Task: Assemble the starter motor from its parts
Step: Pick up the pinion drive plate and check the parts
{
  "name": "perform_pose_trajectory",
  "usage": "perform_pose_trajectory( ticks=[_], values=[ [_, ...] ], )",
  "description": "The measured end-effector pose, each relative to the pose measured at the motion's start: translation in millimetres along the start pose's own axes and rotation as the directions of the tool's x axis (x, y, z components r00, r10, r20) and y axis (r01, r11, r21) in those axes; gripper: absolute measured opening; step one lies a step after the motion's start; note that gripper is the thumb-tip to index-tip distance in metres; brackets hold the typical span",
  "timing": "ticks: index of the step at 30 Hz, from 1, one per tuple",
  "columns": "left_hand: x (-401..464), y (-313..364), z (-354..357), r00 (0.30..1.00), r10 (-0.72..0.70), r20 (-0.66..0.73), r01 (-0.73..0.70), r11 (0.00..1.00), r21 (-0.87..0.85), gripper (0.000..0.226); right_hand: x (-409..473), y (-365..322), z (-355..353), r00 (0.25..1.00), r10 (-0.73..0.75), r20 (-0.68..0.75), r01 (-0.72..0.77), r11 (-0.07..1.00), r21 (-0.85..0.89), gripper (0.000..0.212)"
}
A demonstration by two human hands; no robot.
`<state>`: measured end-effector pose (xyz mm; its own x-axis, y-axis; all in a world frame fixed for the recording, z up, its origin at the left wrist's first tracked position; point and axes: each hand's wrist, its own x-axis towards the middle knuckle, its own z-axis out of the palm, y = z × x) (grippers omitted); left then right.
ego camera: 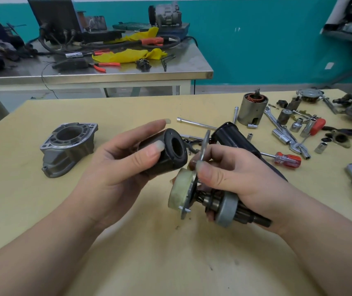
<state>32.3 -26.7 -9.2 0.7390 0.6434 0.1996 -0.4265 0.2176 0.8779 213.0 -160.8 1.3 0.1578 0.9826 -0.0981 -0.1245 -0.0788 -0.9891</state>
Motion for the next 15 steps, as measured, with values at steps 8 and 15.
perform_pose_trajectory(
  ticks=[8, 15],
  values=[
    [1, -4, -2, 0.999, 0.030, 0.044, -0.031, 0.999, 0.034, 0.057, -5, 0, 11, 1.000, 0.003, 0.026, -0.002, 1.000, -0.023, 0.045],
    [3, -2, -2, 0.994, 0.077, 0.076, -0.084, 0.992, 0.098, 0.055, -6, -1, 12, 0.998, 0.001, 0.055, -0.001, 1.000, -0.006, 0.039]
  ],
)
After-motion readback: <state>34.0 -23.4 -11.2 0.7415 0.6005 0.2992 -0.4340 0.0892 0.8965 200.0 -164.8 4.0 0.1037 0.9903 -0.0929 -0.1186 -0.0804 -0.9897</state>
